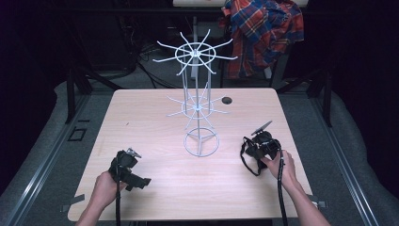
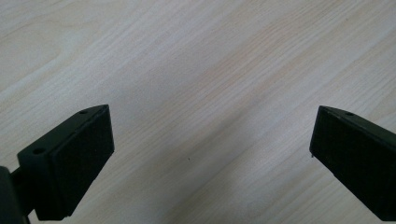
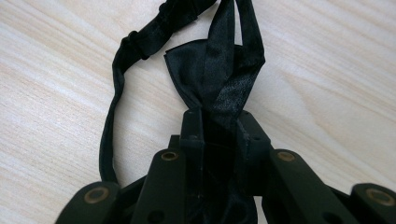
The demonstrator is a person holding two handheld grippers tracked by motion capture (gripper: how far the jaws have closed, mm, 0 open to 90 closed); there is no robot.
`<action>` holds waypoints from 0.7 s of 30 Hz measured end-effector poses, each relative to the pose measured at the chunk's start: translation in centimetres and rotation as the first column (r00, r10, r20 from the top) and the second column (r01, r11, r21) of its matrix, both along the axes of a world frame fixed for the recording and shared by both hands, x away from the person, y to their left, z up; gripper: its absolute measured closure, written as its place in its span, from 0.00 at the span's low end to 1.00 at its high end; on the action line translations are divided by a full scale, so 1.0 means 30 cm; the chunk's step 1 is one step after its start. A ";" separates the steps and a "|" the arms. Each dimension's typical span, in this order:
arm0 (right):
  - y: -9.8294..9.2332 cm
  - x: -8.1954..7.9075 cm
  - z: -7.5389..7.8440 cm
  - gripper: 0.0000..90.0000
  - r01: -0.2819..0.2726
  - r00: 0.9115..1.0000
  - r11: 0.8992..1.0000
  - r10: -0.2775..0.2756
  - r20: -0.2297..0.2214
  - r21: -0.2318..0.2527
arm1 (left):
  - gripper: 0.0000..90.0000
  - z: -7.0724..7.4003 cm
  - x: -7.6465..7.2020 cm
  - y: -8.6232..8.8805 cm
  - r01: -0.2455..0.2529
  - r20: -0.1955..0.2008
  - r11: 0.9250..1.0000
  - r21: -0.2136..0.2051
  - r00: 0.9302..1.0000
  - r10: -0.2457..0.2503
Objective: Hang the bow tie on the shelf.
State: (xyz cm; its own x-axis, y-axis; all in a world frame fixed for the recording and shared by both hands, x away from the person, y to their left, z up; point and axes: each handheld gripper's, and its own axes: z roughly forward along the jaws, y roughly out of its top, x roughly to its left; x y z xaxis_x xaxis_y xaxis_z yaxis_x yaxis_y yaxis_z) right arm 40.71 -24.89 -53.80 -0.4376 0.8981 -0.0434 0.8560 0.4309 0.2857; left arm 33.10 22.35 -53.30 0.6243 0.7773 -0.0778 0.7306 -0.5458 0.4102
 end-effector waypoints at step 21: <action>0.020 -0.053 0.145 0.84 -0.092 0.982 0.996 0.092 0.162 -0.004 | 0.00 0.002 -0.001 -0.001 -0.003 0.012 1.000 0.009 1.000 0.003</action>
State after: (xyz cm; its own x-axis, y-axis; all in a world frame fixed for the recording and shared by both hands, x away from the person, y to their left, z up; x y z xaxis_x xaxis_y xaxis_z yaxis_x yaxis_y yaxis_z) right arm 39.12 -24.30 -49.44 -0.5057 0.8547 -0.1174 0.7550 0.5042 0.4192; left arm 33.08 22.34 -53.24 0.6230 0.7796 -0.0636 0.7273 -0.5474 0.4140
